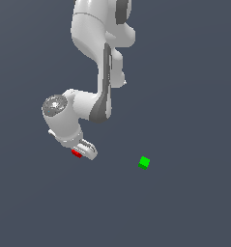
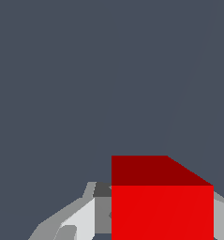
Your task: Stack the red cube on top of the green cube.
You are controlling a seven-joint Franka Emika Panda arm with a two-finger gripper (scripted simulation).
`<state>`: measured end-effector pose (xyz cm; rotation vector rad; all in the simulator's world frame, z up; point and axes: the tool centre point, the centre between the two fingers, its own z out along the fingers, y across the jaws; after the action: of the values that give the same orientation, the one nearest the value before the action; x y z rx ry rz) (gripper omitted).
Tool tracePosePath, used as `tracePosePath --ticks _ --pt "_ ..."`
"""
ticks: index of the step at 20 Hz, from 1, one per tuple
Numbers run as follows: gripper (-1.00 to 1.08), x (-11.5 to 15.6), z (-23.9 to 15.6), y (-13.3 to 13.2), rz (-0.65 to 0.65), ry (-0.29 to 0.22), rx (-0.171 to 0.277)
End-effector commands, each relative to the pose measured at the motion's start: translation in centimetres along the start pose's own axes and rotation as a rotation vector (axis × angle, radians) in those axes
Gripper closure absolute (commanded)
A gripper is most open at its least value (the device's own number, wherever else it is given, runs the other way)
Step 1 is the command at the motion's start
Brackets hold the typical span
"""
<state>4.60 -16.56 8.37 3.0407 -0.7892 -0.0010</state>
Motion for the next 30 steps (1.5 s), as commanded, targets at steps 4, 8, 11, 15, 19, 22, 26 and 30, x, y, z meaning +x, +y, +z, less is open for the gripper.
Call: tracePosePath --ticks 4,8,11,15,19,22,26,30 --pt "1.08 0.0 -2.9 0.0 0.000 0.000 0.001" --pt "1.08 0.1 -3.6 0.0 0.000 0.001 0.000" --pt "1.08 0.1 -3.5 -0.1 0.000 0.001 0.001" --pt "1.08 -0.3 -3.3 -1.0 0.000 0.001 0.001" --pt "1.08 -1.4 -2.9 -3.2 0.000 0.001 0.001" --pt "1.08 -2.5 -2.4 -5.6 0.000 0.001 0.001" --pt "1.08 -4.5 -1.5 -9.8 0.000 0.001 0.001" --pt "1.08 -6.5 -0.6 -14.4 0.000 0.001 0.001"
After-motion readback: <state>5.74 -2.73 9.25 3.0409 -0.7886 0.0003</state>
